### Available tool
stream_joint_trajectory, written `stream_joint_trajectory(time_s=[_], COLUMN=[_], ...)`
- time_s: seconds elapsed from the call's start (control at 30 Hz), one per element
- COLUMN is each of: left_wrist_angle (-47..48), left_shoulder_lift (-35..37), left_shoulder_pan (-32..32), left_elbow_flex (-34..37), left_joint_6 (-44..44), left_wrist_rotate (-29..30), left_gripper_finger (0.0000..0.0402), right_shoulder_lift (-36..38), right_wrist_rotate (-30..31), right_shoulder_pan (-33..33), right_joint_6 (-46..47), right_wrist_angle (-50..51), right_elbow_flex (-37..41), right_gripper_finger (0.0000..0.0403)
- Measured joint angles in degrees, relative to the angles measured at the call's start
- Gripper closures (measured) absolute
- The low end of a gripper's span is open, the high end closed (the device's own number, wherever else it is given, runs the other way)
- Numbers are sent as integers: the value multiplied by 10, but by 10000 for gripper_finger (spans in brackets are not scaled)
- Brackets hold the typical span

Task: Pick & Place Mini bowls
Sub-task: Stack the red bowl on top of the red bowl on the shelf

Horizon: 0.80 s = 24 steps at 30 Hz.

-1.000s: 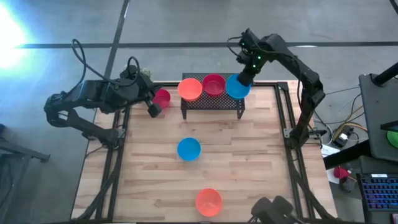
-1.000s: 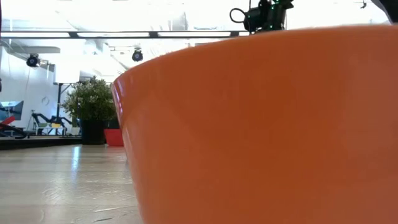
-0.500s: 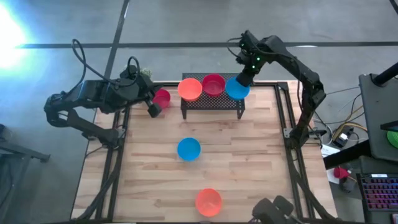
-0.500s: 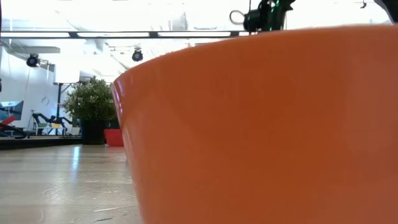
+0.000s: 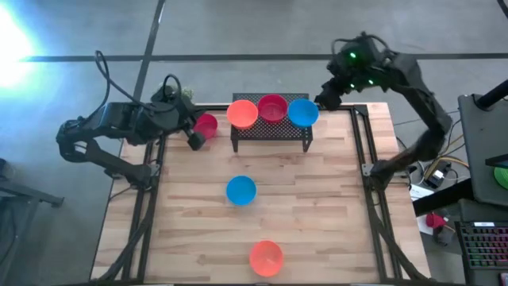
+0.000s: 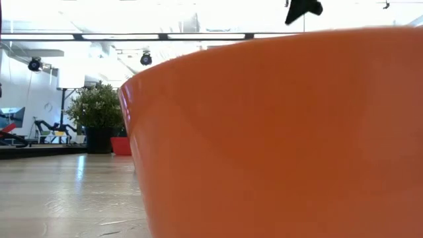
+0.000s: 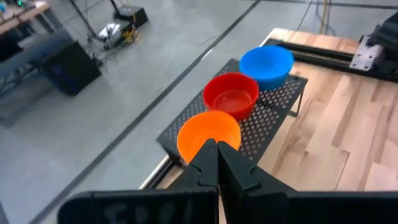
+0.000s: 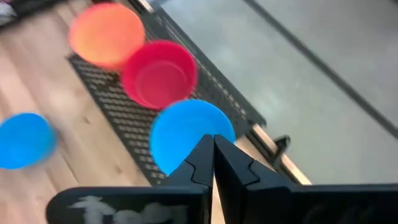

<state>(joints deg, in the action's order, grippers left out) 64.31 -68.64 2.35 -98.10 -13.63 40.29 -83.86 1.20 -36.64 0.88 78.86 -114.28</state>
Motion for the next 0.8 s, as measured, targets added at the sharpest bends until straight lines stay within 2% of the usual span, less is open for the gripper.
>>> stream_joint_trajectory(time_s=[0.3,0.4,0.63,0.8], left_wrist_angle=[109,146,154,153], left_shoulder_lift=[0,0,-4,-12], left_shoulder_pan=[-29,-44,-118,-188], left_elbow_flex=[0,1,34,82], left_joint_6=[-154,-207,-241,-255], left_wrist_rotate=[2,-14,-124,-176], left_gripper_finger=[402,402,402,402], right_shoulder_lift=[108,137,189,215], right_wrist_rotate=[6,5,4,3], right_shoulder_pan=[106,128,151,150], right_joint_6=[22,22,17,-28], right_wrist_angle=[-90,-102,-134,-157], right_elbow_flex=[101,131,182,198], right_gripper_finger=[394,394,394,394])
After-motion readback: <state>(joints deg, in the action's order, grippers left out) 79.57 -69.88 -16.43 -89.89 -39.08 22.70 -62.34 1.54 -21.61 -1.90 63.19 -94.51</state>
